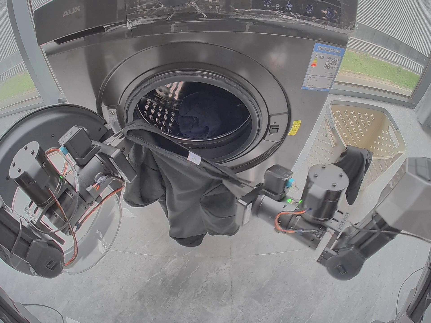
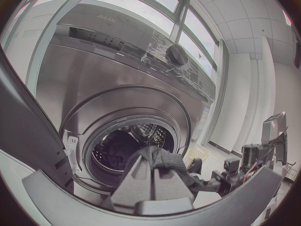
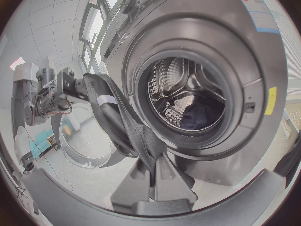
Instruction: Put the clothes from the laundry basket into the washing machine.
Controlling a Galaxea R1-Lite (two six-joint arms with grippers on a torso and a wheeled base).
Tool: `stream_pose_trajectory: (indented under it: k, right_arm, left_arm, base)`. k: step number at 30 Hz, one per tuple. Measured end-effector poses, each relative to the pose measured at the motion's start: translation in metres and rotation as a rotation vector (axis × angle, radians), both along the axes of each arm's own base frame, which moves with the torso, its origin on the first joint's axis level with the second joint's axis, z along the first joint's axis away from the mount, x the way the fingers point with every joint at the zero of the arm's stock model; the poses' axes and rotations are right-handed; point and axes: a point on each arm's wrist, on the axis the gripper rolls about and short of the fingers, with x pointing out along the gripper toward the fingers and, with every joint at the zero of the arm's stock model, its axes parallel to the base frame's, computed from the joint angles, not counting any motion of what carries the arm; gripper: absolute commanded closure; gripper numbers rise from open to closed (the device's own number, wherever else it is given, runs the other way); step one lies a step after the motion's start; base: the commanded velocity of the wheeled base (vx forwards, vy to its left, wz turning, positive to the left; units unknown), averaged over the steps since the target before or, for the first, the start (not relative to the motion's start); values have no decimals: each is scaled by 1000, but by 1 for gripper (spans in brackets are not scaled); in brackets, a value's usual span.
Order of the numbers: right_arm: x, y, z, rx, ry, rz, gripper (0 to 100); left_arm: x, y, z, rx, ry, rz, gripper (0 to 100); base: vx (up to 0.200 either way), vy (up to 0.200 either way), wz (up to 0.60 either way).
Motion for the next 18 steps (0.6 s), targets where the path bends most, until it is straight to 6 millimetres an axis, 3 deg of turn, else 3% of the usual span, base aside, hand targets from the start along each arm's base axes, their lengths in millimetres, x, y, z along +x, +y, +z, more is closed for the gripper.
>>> stream_pose_trajectory:
  k: [6, 18]
  right_arm:
    - [0, -37, 34, 41, -76, -68, 100]
    - [-18, -55, 82, 183, -231, -73, 100]
  left_arm:
    - [-7, 1, -4, 11, 20, -7, 100]
    - [-31, 5, 10, 1, 1, -39, 100]
  base:
    - [0, 0, 0]
    - [0, 0, 0]
